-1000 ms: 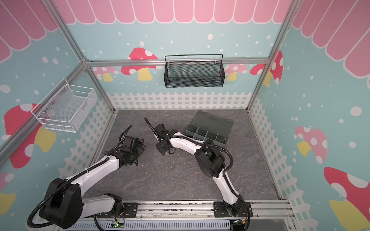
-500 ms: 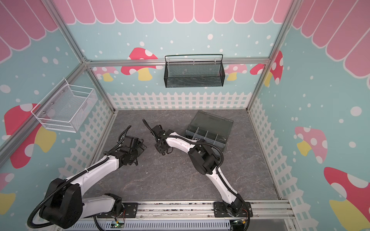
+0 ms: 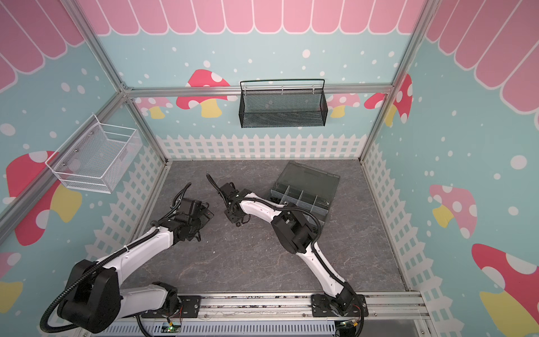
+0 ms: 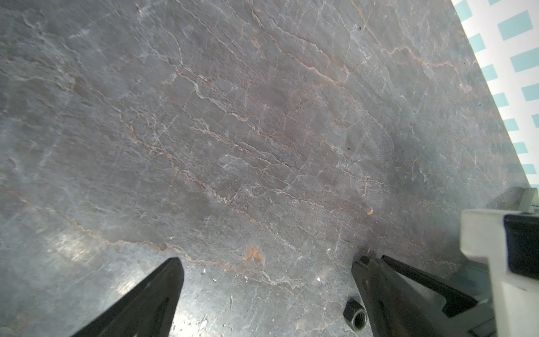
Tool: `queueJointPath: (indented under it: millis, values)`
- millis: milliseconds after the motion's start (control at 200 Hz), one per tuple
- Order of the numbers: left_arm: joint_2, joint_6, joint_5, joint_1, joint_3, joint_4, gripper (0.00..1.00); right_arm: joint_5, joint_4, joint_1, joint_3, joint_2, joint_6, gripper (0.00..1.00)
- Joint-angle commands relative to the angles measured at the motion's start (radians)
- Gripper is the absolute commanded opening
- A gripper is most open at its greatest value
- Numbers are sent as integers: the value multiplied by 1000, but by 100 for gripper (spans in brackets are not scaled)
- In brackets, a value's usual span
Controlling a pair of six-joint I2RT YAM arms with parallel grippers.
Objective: Sort the screws and nuts into containers
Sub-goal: Pick up the nut from the center of the table.
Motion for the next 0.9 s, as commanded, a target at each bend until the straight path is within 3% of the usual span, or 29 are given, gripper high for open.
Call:
queueJointPath:
  millis: [0,445,896]
  values:
    - [6,-16,-7,7,-13,-10,100,-8,-44,-1,9,41,-12,37]
    - [1,-16,-10,7,-16,-9,100,-112,-86,-1,-8,33,-41,33]
    - [17,-15,-3,11,-3,-10,100,-116,-118,-1,-17,49,-76,26]
